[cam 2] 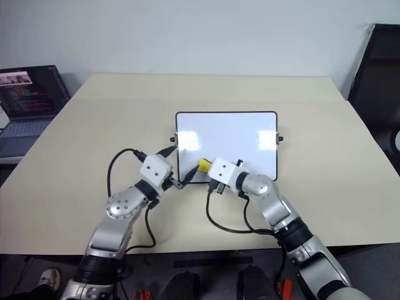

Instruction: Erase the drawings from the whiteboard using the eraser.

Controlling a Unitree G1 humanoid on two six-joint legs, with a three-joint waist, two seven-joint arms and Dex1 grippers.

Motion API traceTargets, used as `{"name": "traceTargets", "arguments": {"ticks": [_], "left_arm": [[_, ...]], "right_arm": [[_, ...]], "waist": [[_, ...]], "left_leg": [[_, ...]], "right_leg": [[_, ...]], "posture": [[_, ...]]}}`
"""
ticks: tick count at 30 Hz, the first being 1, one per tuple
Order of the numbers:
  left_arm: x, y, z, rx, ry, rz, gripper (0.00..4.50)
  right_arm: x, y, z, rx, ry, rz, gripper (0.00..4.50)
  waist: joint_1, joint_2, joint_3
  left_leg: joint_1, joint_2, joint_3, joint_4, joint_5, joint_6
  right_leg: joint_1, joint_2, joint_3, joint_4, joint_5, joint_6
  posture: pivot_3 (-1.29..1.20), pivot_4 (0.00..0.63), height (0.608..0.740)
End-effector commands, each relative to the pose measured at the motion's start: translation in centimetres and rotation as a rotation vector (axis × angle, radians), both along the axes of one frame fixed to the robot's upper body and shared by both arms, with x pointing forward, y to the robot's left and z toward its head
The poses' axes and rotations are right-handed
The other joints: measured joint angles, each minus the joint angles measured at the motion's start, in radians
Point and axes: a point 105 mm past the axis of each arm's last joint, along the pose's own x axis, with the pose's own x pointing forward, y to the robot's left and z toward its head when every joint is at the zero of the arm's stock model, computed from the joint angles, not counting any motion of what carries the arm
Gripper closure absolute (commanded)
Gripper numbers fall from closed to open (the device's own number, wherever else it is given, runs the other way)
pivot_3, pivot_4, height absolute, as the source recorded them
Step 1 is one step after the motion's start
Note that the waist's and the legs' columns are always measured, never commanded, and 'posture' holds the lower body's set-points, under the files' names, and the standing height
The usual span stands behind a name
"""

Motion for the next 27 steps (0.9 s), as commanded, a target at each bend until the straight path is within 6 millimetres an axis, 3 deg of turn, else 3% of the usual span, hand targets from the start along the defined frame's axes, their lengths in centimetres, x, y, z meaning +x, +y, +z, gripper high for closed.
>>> {"name": "traceTargets", "arguments": {"ticks": [1, 6, 13, 18, 27], "left_arm": [[-0.1, -0.3, 1.0, -0.015, -0.039, -0.019, 0.0], [0.1, -0.3, 1.2, -0.012, -0.039, -0.029, 0.0], [0.1, -1.0, 1.7, -0.027, -0.038, -0.091, 0.0], [0.3, -2.0, 2.0, -0.054, -0.002, -0.189, 0.0], [-0.7, -4.8, 2.5, -0.144, 0.117, -0.497, 0.0]], "right_arm": [[1.0, -2.0, 0.1, 0.016, 0.016, -0.095, 3.51], [0.6, -2.0, 3.1, 0.208, -0.001, -0.095, 3.51], [-1.1, -3.4, 5.2, 0.322, 0.0, -0.131, 3.51], [-1.6, -6.8, 7.0, 0.372, -0.011, -0.255, 3.51], [-2.6, -14.7, 7.5, 0.394, 0.044, -0.58, 3.51]], "waist": [[0.002, 0.0, 0.0], [0.003, 0.0, 0.001], [0.006, 0.0, 0.002], [0.006, 0.0, 0.002], [0.005, 0.0, 0.002]], "left_leg": [[0.0, 0.0, 0.0, 0.0, 0.0, 0.0], [-0.004, -0.001, 0.0, 0.0, 0.0, 0.0], [-0.008, -0.002, 0.001, -0.005, 0.0, -0.001], [-0.008, -0.003, 0.001, -0.008, 0.0, -0.001], [-0.008, -0.003, 0.001, -0.009, 0.0, -0.001]], "right_leg": [[0.0, 0.0, 0.0, 0.0, 0.0, 0.0], [-0.002, 0.001, -0.001, -0.001, 0.001, 0.002], [-0.006, 0.001, 0.0, -0.003, 0.001, 0.008], [-0.008, 0.001, 0.0, -0.004, 0.0, 0.008], [-0.008, 0.001, 0.0, -0.004, 0.0, 0.007]], "posture": [[0.0, 0.15, 0.74], [0.0, 0.15, 0.74], [0.0, 0.15, 0.74], [0.0, 0.15, 0.74], [0.0, 0.15, 0.74]]}}
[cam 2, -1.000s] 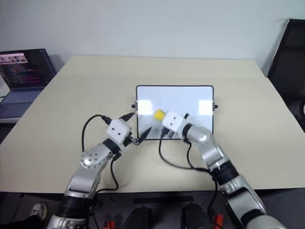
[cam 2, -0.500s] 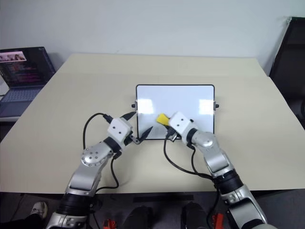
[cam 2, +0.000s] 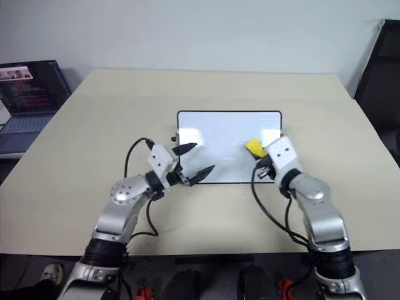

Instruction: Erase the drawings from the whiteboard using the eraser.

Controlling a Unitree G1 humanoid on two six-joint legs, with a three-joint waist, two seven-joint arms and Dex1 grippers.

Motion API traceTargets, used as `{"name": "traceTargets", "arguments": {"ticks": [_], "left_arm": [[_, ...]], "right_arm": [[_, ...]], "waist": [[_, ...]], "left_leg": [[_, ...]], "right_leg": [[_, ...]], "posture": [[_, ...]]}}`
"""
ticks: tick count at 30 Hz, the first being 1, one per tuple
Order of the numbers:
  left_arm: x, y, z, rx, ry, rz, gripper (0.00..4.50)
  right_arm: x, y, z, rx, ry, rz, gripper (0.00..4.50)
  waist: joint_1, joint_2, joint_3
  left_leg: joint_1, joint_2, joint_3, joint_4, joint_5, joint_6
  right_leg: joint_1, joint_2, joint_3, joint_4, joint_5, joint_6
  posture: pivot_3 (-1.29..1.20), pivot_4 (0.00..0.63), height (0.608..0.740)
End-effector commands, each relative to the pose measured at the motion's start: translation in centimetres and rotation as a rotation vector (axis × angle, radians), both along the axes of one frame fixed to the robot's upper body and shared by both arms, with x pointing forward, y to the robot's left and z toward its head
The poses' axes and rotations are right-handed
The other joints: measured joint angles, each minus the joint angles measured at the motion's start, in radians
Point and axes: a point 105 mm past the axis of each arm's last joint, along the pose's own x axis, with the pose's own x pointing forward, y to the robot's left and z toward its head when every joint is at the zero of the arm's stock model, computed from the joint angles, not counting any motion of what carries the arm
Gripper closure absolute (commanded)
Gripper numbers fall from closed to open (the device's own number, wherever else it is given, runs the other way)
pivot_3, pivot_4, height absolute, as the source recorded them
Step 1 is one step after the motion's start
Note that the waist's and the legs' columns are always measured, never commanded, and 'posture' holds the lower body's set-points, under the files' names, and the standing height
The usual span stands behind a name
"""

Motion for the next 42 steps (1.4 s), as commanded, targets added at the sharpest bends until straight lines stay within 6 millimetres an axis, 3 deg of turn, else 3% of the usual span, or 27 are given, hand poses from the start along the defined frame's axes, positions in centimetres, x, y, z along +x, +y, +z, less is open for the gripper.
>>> {"name": "traceTargets", "arguments": {"ticks": [1, 6, 14, 27, 42], "left_arm": [[-0.7, -1.1, 0.7, -0.03, 0.02, -0.142, 0.0], [-1.8, -2.6, -0.1, -0.004, 0.119, -0.342, 0.0], [-2.4, -3.6, -1.6, 0.053, 0.192, -0.501, 0.0], [-2.3, -3.3, -2.7, 0.086, 0.177, -0.523, 0.0], [-2.8, -3.5, -1.9, 0.083, 0.181, -0.54, 0.0]], "right_arm": [[-0.6, -2.6, 1.7, 0.025, -0.027, -0.102, 3.51], [-1.8, -7.1, 0.1, 0.071, 0.079, -0.276, 3.51], [-3.0, -10.5, -2.2, 0.172, 0.245, -0.429, 3.51], [-3.4, -11.8, -4.1, 0.165, 0.362, -0.451, 3.51], [-3.2, -13.0, -4.8, 0.168, 0.371, -0.5, 3.51]], "waist": [[-0.002, 0.0, 0.0], [-0.002, 0.0, 0.0], [-0.004, 0.0, 0.0], [-0.004, 0.0, 0.0], [-0.004, 0.0, 0.0]], "left_leg": [[0.0, 0.0, 0.0, 0.0, 0.0, 0.0], [0.0, 0.0, 0.0, -0.001, 0.0, 0.0], [0.001, 0.0, 0.0, -0.001, 0.0, 0.0], [0.001, 0.0, 0.0, -0.001, 0.0, 0.0], [0.001, 0.0, 0.0, -0.001, 0.0, 0.0]], "right_leg": [[0.0, 0.0, 0.0, 0.0, 0.0, 0.0], [0.0, 0.001, -0.001, 0.0, -0.001, -0.001], [0.0, 0.002, 0.0, 0.001, -0.002, -0.001], [0.0, 0.002, 0.001, 0.001, -0.002, -0.001], [0.0, 0.002, 0.001, 0.002, -0.002, -0.001]], "posture": [[0.0, 0.15, 0.74], [0.0, 0.15, 0.74], [0.0, 0.15, 0.74], [0.0, 0.15, 0.74], [0.0, 0.15, 0.74]]}}
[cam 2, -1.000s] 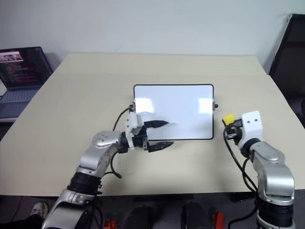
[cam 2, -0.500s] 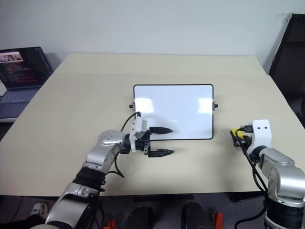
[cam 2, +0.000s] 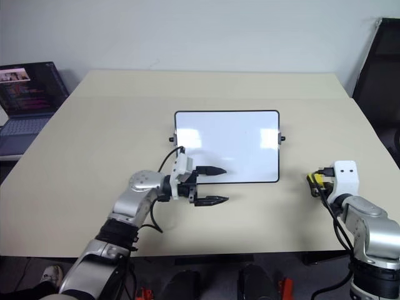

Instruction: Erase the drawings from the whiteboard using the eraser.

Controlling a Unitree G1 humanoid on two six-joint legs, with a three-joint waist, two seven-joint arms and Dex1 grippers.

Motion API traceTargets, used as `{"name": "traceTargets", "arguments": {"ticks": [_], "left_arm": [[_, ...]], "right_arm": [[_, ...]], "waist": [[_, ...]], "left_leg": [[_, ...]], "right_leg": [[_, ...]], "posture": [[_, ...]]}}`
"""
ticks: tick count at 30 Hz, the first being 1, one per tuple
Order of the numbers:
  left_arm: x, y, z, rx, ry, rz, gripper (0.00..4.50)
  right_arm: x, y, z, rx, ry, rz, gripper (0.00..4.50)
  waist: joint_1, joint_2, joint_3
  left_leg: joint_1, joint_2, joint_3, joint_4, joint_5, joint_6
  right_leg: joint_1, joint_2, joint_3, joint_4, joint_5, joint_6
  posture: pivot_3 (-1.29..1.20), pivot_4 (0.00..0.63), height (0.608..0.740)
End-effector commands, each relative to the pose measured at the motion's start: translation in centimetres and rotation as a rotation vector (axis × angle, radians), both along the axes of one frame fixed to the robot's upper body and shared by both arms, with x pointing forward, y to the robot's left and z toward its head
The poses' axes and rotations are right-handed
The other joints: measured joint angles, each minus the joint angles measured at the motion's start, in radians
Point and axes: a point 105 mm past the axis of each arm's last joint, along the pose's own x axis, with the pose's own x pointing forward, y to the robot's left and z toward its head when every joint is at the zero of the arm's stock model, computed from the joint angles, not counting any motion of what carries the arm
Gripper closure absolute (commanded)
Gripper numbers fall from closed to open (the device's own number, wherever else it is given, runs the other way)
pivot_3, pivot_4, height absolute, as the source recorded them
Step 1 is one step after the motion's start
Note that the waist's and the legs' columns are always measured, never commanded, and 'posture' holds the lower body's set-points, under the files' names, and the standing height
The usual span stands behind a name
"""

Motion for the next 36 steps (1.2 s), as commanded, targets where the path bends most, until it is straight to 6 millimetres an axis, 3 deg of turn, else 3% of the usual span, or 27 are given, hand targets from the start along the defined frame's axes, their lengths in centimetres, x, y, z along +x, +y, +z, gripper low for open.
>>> {"name": "traceTargets", "arguments": {"ticks": [1, 4, 9, 11, 20, 29, 36], "left_arm": [[-0.5, -0.4, 1.2, -0.022, -0.033, -0.032, 0.0], [-0.5, -0.5, 1.3, -0.022, -0.033, -0.034, 0.0], [-0.5, -0.7, 1.5, -0.024, -0.033, -0.035, 0.0], [-0.5, -0.7, 1.5, -0.024, -0.033, -0.034, 0.0], [0.0, 0.5, 2.8, -0.082, -0.011, 0.099, 0.0], [1.9, 5.1, 3.0, -0.13, -0.076, 0.672, 0.0], [0.6, 8.4, 1.7, -0.165, -0.029, 0.978, 0.0]], "right_arm": [[0.0, -0.7, 1.0, -0.013, -0.04, -0.018, 3.17], [0.0, -1.1, 1.0, -0.02, -0.044, -0.033, 2.31], [0.1, -1.5, 1.2, -0.026, -0.053, -0.052, 0.46], [0.1, -1.5, 1.3, -0.029, -0.061, -0.057, 0.03], [0.3, -1.1, 3.1, -0.064, -0.197, -0.096, 0.03], [-1.9, 2.7, 3.6, 0.053, -0.402, -0.056, 0.03], [-5.7, 4.3, 1.3, 0.008, -0.497, -0.02, 0.03]], "waist": [[0.0, 0.0, 0.0], [0.0, 0.0, 0.0], [0.0, 0.0, 0.0], [0.0, 0.0, 0.0], [-0.001, 0.0, 0.0], [0.002, 0.001, 0.0], [0.004, 0.001, -0.001]], "left_leg": [[0.0, 0.0, 0.0, 0.0, 0.0, 0.0], [0.0, 0.0, 0.0, 0.0, 0.0, 0.0], [0.0, 0.0, 0.0, 0.0, 0.0, 0.0], [0.0, 0.0, 0.0, 0.0, 0.0, 0.0], [0.0, 0.0, 0.0, 0.001, 0.0, 0.0], [0.001, 0.001, -0.001, 0.001, 0.0, 0.0], [0.002, 0.001, -0.001, 0.003, 0.0, 0.0]], "right_leg": [[0.0, 0.0, 0.0, 0.0, 0.0, 0.0], [0.0, 0.0, 0.0, 0.0, 0.0, 0.0], [0.0, 0.0, 0.0, 0.001, 0.0, 0.0], [0.0, 0.0, 0.0, 0.001, 0.0, 0.0], [0.0, 0.0, 0.0, 0.001, 0.0, 0.0], [0.0, 0.0, 0.001, 0.004, 0.0, -0.001], [0.003, -0.002, 0.001, 0.002, 0.0, 0.0]], "posture": [[0.0, 0.15, 0.74], [0.0, 0.15, 0.74], [0.0, 0.15, 0.74], [0.0, 0.15, 0.74], [0.0, 0.15, 0.74], [0.0, 0.15, 0.74], [0.0, 0.15, 0.74]]}}
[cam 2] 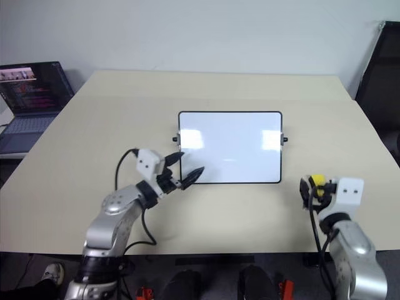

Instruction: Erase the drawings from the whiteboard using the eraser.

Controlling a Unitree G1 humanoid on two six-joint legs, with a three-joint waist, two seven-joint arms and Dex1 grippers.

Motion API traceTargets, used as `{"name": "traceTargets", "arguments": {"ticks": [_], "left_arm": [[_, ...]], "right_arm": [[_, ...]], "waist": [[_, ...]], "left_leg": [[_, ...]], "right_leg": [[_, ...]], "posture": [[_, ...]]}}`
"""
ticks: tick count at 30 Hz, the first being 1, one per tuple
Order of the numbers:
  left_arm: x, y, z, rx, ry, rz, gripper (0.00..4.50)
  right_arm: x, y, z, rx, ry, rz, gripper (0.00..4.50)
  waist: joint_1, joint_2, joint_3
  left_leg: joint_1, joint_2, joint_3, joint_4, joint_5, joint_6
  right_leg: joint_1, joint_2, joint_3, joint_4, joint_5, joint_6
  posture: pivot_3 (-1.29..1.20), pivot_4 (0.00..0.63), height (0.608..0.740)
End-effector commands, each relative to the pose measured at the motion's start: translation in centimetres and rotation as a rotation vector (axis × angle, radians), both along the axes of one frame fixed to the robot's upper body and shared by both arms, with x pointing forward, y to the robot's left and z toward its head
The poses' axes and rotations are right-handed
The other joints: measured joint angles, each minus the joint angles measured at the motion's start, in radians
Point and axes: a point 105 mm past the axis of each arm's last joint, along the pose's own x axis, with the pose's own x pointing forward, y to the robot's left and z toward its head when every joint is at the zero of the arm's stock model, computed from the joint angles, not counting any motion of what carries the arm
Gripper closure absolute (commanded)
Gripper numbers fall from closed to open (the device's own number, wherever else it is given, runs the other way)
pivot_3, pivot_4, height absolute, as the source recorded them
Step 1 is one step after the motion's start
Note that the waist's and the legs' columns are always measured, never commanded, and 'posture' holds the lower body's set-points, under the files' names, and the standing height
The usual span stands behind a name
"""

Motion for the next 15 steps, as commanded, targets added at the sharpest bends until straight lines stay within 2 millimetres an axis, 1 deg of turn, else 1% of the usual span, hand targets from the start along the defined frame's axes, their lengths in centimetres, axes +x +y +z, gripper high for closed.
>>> {"name": "traceTargets", "arguments": {"ticks": [1, 4, 5, 6, 7, 9, 12, 15], "left_arm": [[-0.6, 0.9, 1.3, 0.015, -0.057, 0.095, 0.0], [-1.2, 1.5, 1.3, -0.01, -0.064, 0.152, 0.0], [-1.4, 2.0, 1.2, -0.025, -0.059, 0.189, 0.0], [-1.6, 2.4, 1.0, -0.024, -0.056, 0.216, 0.0], [-1.9, 2.8, 0.8, -0.016, -0.056, 0.242, 0.0], [-2.4, 3.1, 0.5, -0.001, -0.056, 0.266, 0.0], [-3.8, 2.8, -0.7, 0.008, -0.015, 0.277, 0.0], [-4.5, 2.2, -0.8, -0.007, -0.001, 0.276, 0.0]], "right_arm": [[-1.2, 0.7, 0.9, -0.064, -0.092, 0.005, 0.03], [-2.2, 1.1, 0.0, -0.032, -0.083, -0.015, 0.03], [-2.5, 1.4, -0.1, -0.012, -0.089, -0.017, 0.03], [-2.8, 1.7, -0.2, 0.0, -0.092, -0.012, 0.03], [-3.1, 1.9, -0.4, 0.005, -0.092, -0.009, 0.03], [-3.4, 2.1, -0.8, 0.016, -0.082, -0.022, 0.03], [-3.7, 2.8, -1.4, 0.024, -0.065, -0.016, 0.03], [-3.6, 3.1, -1.4, 0.022, -0.066, -0.019, 0.03]], "waist": [[0.0, 0.0, 0.0], [0.0, 0.0, 0.0], [0.0, 0.0, 0.0], [0.0, 0.0, 0.0], [0.0, 0.0, 0.0], [-0.001, 0.0, 0.0], [-0.001, 0.0, 0.0], [0.0, 0.0, 0.0]], "left_leg": [[0.0, 0.0, 0.0, 0.0, 0.0, 0.0], [0.003, 0.0, 0.0, 0.0, 0.0, 0.0], [0.003, 0.0, 0.0, 0.0, 0.0, 0.0], [0.004, 0.001, 0.0, 0.0, 0.0, 0.0], [0.004, 0.001, -0.001, 0.0, 0.0, 0.0], [0.005, 0.001, 0.0, 0.0, 0.0, 0.0], [0.005, 0.002, -0.001, 0.0, 0.0, -0.001], [0.004, 0.002, -0.001, -0.001, 0.0, -0.001]], "right_leg": [[0.0, 0.0, 0.0, 0.0, 0.0, 0.0], [0.001, 0.0, 0.0, 0.002, 0.0, -0.001], [0.002, 0.0, 0.0, 0.002, 0.0, -0.001], [0.002, -0.001, 0.0, 0.002, -0.001, -0.002], [0.003, -0.001, 0.001, 0.002, -0.004, -0.007], [0.003, -0.003, 0.002, 0.002, -0.004, -0.008], [0.003, -0.003, 0.002, 0.001, -0.005, -0.01], [0.003, -0.005, 0.001, 0.001, -0.006, -0.01]], "posture": [[0.0, 0.15, 0.74], [0.0, 0.15, 0.74], [0.0, 0.15, 0.74], [0.0, 0.15, 0.74], [0.0, 0.15, 0.74], [0.0, 0.15, 0.74], [0.0, 0.15, 0.74], [0.0, 0.15, 0.74]]}}
